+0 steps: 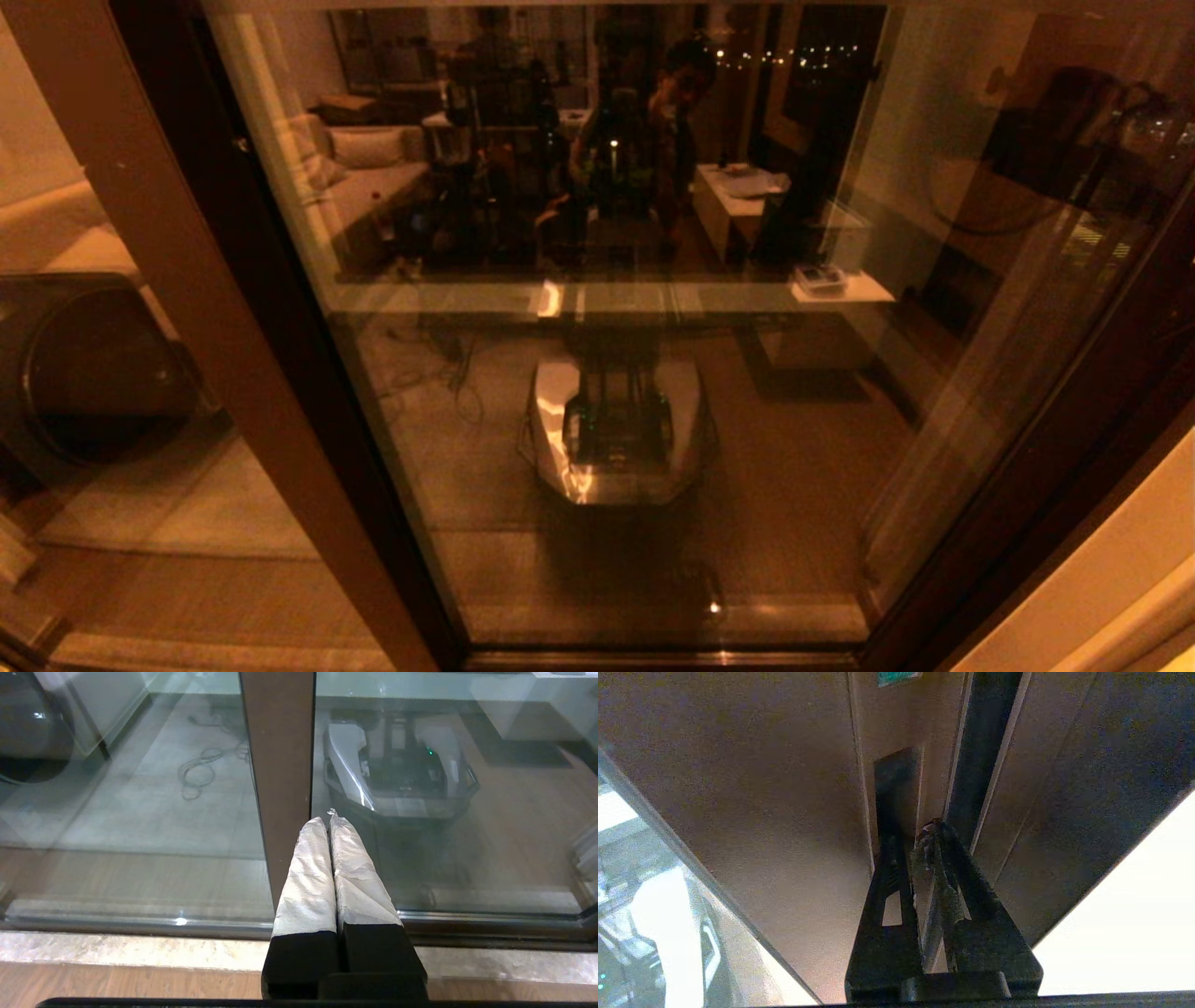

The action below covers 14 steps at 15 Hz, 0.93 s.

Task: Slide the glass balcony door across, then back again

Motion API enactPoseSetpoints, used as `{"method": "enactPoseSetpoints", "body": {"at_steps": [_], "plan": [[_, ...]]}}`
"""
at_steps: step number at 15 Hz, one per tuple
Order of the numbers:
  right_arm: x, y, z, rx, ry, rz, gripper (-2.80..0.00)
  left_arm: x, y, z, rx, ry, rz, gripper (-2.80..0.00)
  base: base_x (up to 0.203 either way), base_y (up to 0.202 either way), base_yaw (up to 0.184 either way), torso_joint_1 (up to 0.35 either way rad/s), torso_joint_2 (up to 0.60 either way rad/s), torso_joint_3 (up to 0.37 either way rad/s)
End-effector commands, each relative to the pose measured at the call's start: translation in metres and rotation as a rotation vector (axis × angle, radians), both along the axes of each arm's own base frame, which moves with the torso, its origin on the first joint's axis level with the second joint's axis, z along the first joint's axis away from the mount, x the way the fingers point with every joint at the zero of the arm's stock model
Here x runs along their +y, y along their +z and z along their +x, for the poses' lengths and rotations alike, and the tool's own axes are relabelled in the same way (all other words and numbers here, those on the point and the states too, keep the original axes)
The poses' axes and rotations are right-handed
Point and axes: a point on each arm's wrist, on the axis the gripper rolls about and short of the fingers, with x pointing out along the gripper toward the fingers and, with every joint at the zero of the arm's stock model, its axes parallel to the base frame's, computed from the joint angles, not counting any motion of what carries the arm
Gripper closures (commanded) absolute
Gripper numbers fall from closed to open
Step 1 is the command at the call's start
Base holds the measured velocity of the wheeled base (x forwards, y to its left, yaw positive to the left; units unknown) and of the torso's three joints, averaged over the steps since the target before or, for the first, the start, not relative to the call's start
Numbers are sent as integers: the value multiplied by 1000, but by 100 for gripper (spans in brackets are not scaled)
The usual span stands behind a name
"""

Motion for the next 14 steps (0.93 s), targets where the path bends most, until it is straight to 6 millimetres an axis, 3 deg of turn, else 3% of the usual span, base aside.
{"method": "enactPoseSetpoints", "body": {"at_steps": [1,6,11,14], "plan": [[4,3,-7,1,6,2,0,0,0,0,1,0,0,0,0,0,0,0,0,0],[17,15,-37,-22,39,-7,0,0,0,0,1,0,0,0,0,0,0,0,0,0],[39,37,-99,-94,133,-35,0,0,0,0,1,0,0,0,0,0,0,0,0,0],[70,41,-139,-173,454,38,0,0,0,0,1,0,0,0,0,0,0,0,0,0]]}}
